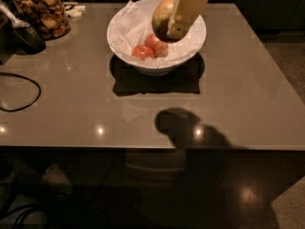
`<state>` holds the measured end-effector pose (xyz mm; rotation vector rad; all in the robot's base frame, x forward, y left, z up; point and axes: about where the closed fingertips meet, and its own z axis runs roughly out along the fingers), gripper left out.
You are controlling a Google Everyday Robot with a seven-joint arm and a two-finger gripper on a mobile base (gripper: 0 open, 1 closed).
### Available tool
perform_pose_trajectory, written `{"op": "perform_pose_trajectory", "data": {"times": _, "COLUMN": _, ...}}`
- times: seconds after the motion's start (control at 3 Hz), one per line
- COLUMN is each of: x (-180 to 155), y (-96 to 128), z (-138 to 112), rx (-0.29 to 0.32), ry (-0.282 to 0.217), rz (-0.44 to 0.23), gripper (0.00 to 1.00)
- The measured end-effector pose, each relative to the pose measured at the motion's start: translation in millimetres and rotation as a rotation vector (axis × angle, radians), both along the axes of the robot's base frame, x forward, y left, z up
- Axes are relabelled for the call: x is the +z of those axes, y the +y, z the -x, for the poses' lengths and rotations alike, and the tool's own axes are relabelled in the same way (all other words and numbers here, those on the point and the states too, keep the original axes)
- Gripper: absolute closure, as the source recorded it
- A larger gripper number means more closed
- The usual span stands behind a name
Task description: Pick apple from white bowl
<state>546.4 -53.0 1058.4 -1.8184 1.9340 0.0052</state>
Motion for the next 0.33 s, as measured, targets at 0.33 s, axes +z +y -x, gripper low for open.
{"op": "perform_pose_trajectory", "data": {"times": 0.33, "x": -1.8, "y": -0.6, "z": 1.8, "rx": 0.000, "ry": 0.001, "rz": 0.001, "gripper": 1.00}}
